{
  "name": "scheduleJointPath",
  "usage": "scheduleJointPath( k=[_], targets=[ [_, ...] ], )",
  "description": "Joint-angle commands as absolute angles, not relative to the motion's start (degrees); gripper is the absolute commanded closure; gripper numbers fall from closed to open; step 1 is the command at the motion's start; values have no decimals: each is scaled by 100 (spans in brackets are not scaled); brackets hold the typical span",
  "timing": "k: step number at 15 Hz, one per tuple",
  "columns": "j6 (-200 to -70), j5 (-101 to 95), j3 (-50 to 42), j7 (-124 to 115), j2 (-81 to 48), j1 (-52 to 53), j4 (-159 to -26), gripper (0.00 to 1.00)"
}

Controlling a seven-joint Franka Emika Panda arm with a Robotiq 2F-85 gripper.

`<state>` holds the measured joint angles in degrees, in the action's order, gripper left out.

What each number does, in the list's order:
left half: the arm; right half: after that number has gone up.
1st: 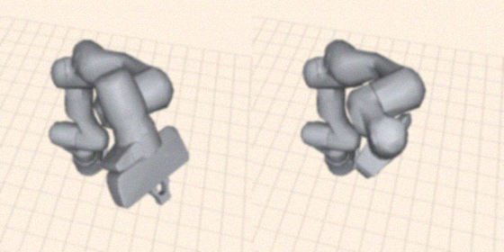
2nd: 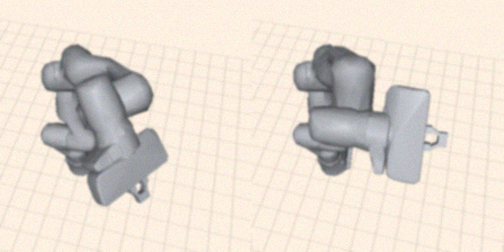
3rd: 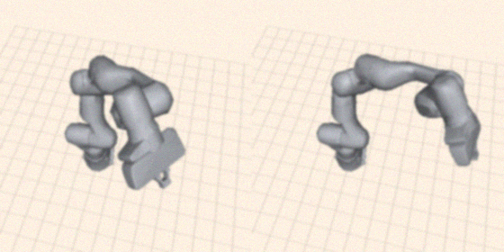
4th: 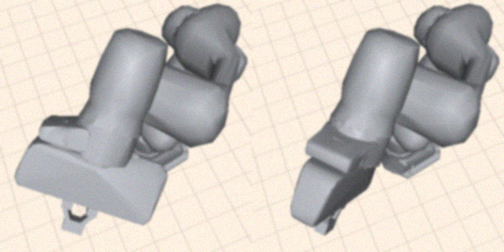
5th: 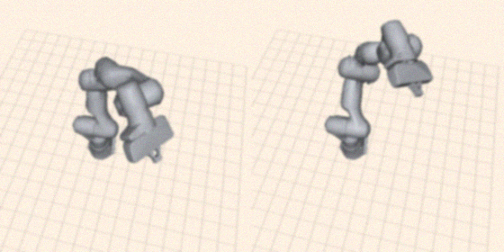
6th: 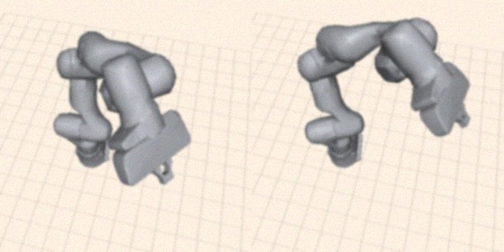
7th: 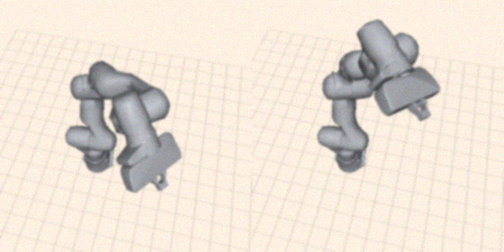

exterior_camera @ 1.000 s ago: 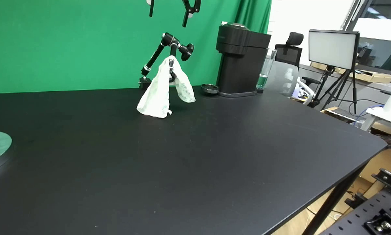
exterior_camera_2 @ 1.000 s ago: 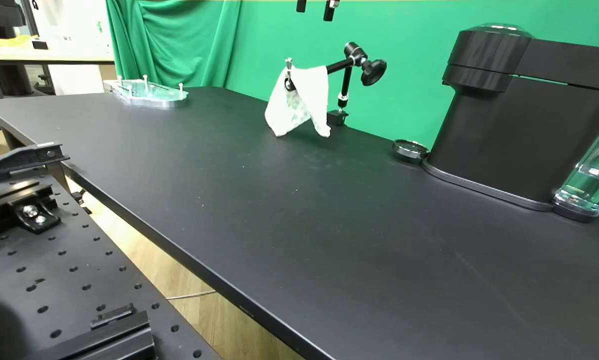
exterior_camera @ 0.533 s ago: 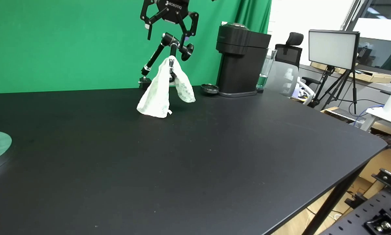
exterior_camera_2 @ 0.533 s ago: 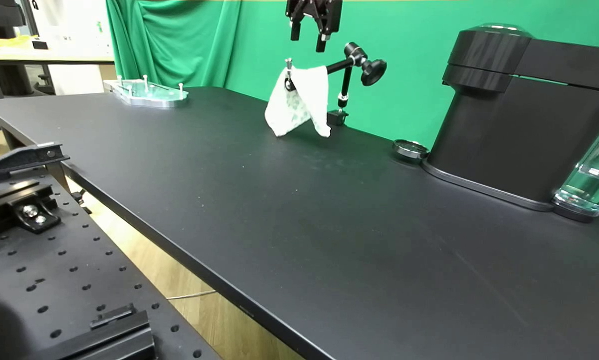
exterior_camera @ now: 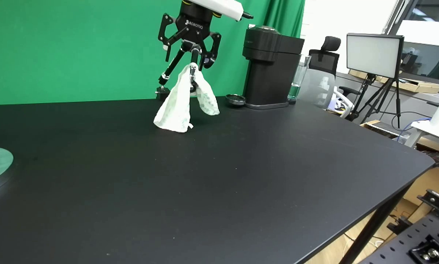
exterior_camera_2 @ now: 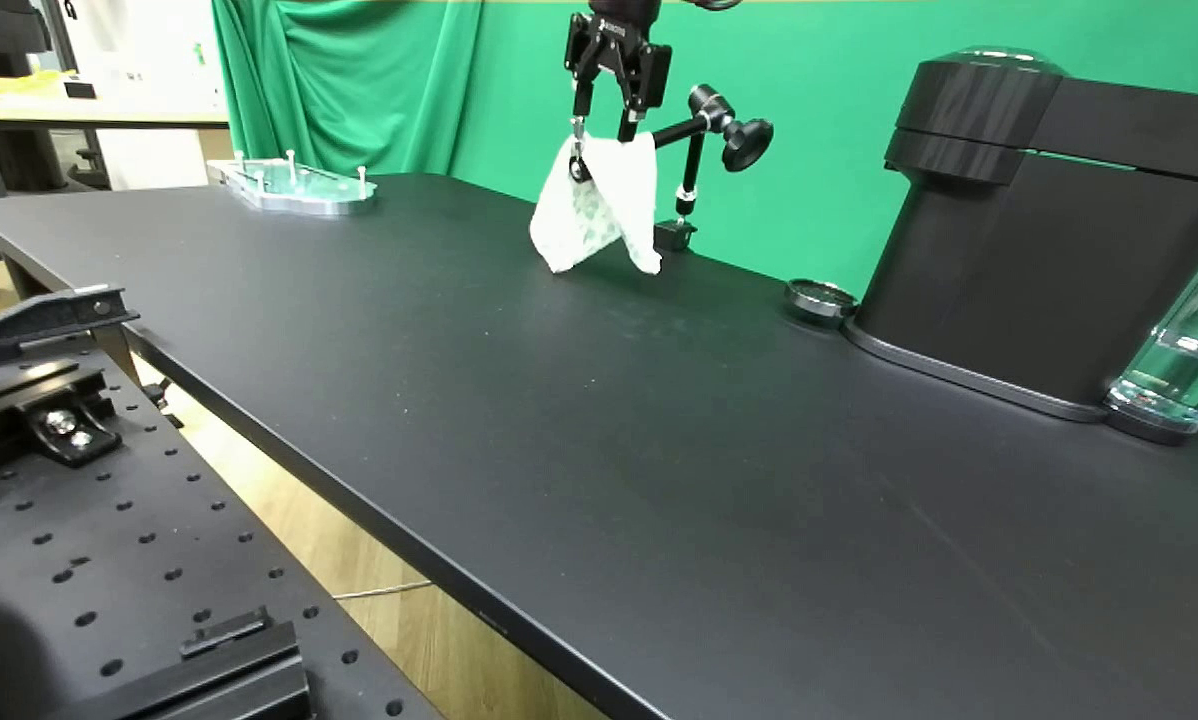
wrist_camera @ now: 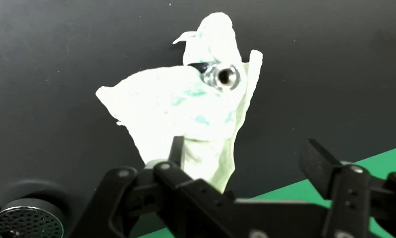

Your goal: Remove the cloth from the rack.

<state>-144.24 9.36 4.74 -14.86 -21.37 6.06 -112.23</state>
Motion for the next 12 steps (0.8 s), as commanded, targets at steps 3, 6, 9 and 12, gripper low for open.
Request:
scheduleJointPath(
  k=[3, 6, 9, 12],
  targets=[
    [-14399, 1327, 555, -1188, -2031, 511, -11349, 55],
    [-14314, 1468, 558, -1072, -1963, 442, -11429, 74],
    [-14177, 1630, 541, -998, -1841, 365, -11601, 95],
    [-14101, 1738, 515, -959, -1722, 310, -11757, 100]
  ],
)
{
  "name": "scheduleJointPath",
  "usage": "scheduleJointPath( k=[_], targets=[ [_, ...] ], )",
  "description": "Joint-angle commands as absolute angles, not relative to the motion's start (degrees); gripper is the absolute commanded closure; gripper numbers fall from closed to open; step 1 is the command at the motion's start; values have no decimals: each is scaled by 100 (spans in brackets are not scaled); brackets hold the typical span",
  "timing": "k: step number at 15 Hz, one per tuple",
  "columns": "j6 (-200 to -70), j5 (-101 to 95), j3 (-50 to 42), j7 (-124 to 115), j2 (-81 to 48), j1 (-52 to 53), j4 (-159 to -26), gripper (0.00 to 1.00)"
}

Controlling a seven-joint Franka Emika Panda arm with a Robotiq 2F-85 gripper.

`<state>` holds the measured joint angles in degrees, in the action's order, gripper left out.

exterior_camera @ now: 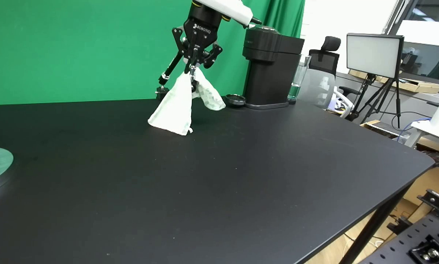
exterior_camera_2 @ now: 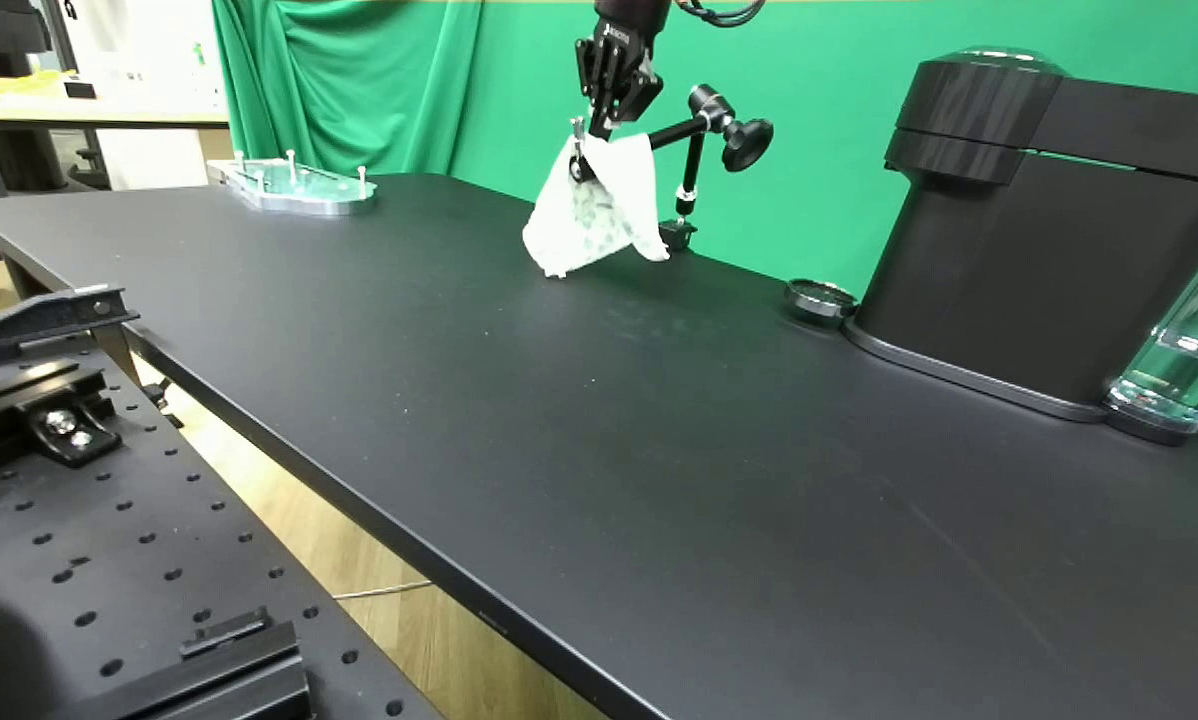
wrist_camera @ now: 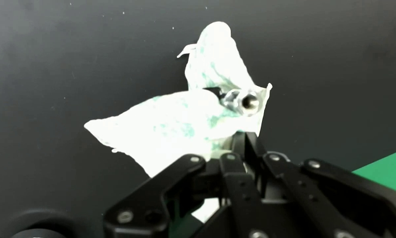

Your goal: Remove the cloth from the rack.

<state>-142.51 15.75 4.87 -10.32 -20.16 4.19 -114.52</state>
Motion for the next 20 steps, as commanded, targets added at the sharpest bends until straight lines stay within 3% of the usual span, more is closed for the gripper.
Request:
scheduleJointPath(
  k=[1, 4, 5, 7, 16, 18, 19, 20],
  targets=[
    [-14098, 1760, 506, -958, -1674, 299, -11801, 100],
    [-14003, 1812, 480, -951, -1483, 259, -11978, 99],
    [-13981, 1718, 433, -1039, -1411, 279, -12039, 71],
    [-13968, 1649, 396, -1071, -1309, 287, -12105, 65],
    [-13971, 1535, 228, -1299, -1434, 316, -12135, 4],
    [-14043, 1577, 214, -1323, -1517, 314, -12137, 0],
    [-14139, 1621, 205, -1383, -1564, 319, -12140, 33],
    [-14234, 1653, 194, -1482, -1612, 331, -12136, 29]
  ],
)
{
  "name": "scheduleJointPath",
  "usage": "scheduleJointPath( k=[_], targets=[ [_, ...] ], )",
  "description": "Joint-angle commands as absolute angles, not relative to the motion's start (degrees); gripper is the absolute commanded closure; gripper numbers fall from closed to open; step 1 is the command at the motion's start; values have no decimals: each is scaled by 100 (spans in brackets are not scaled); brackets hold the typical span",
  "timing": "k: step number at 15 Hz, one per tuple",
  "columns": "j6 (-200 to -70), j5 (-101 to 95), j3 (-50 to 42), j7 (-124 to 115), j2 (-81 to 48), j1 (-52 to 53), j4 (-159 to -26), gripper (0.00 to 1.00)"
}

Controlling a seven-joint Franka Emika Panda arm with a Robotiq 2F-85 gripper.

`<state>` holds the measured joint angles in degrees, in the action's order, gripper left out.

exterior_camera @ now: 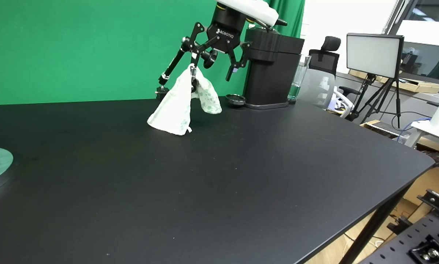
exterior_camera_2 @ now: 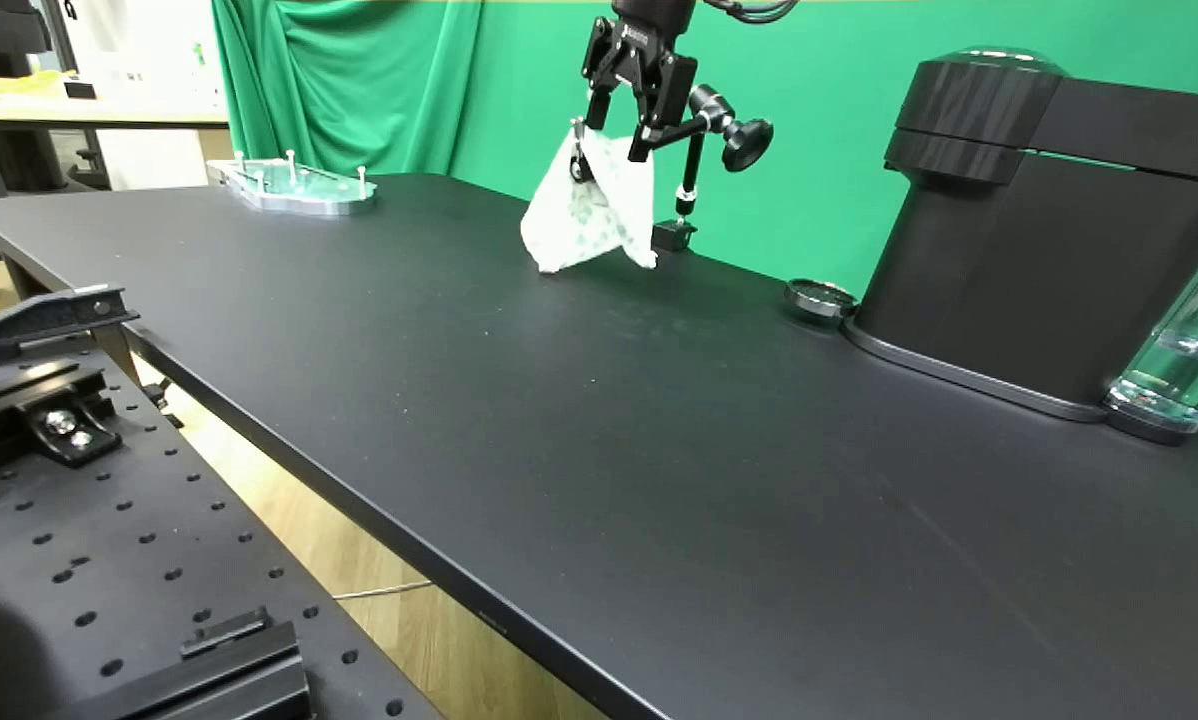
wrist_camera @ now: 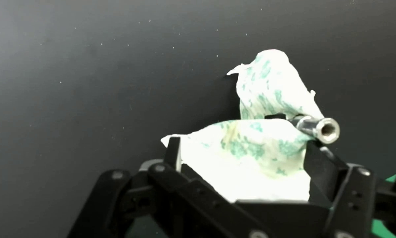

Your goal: Remove the cloth from the rack.

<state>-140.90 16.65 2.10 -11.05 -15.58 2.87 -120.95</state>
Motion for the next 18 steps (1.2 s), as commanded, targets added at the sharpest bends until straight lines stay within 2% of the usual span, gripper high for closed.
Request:
scheduleJointPath(
  k=[1, 5, 11, 18],
  targets=[
    [-14380, 1666, 179, -1637, -1663, 358, -12140, 29],
    [-14750, 1712, 171, -2078, -1787, 433, -12151, 59],
    [-15081, 1718, 173, -2363, -1860, 490, -12178, 98],
    [-15147, 1713, 180, -2314, -1891, 490, -12256, 100]
  ],
)
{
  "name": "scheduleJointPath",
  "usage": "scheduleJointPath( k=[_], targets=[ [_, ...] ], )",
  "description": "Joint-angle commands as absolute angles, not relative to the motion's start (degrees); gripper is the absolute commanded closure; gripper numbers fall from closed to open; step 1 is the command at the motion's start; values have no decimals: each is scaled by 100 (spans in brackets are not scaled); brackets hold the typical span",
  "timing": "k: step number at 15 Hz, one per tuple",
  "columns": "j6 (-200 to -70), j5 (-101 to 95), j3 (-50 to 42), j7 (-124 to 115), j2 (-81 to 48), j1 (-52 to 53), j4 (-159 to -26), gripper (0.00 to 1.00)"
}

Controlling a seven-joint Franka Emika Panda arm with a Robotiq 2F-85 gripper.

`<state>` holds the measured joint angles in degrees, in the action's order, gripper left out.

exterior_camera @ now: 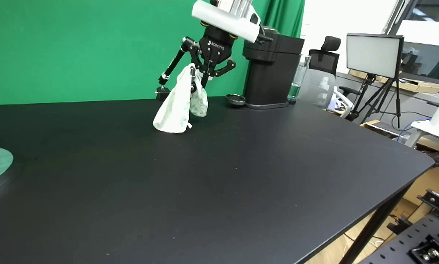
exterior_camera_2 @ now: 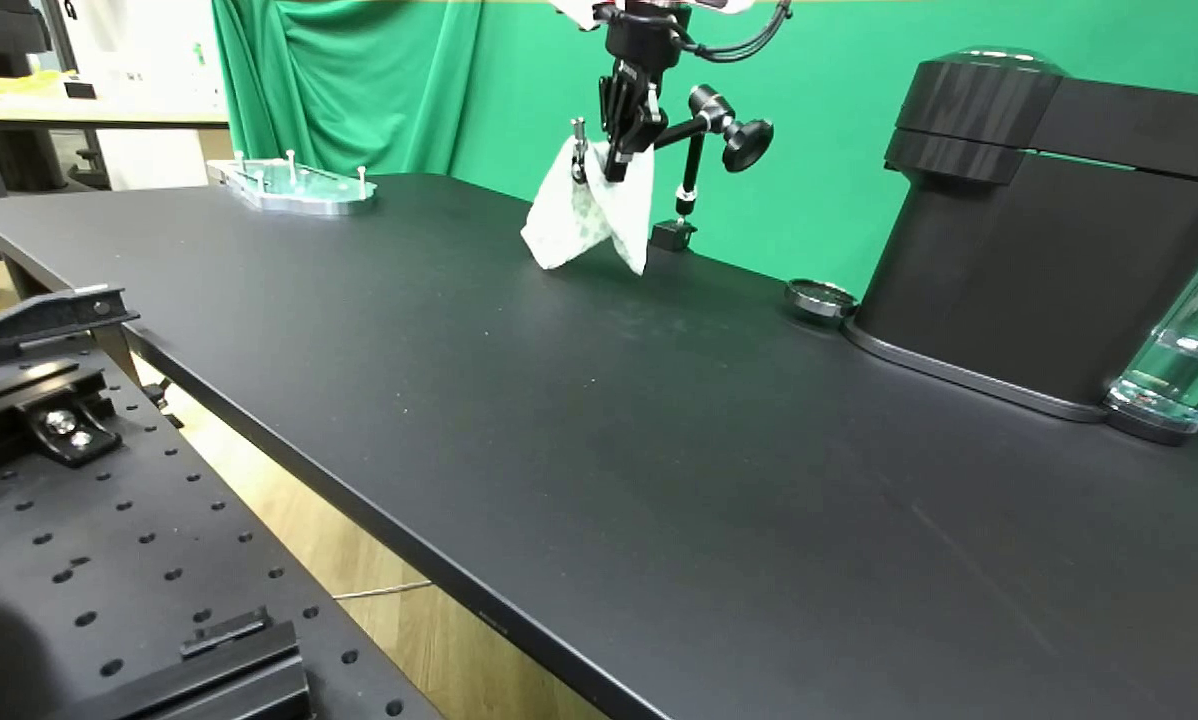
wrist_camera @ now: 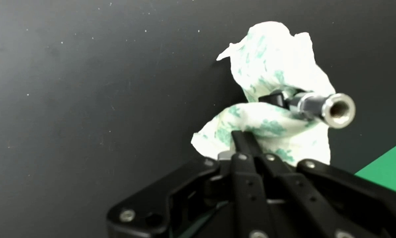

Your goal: Remove the cloth from the rack.

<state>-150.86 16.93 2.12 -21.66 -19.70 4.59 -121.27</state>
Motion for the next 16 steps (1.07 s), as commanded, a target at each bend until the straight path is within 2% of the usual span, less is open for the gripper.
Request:
scheduleJointPath(
  k=[1, 12, 16],
  targets=[
    [-15150, 1716, 183, -2296, -1876, 484, -12291, 100],
    [-14806, 1943, 628, -1384, -1591, 380, -12857, 100],
    [-15129, 2015, 615, -1294, -1549, 344, -12880, 100]
  ],
)
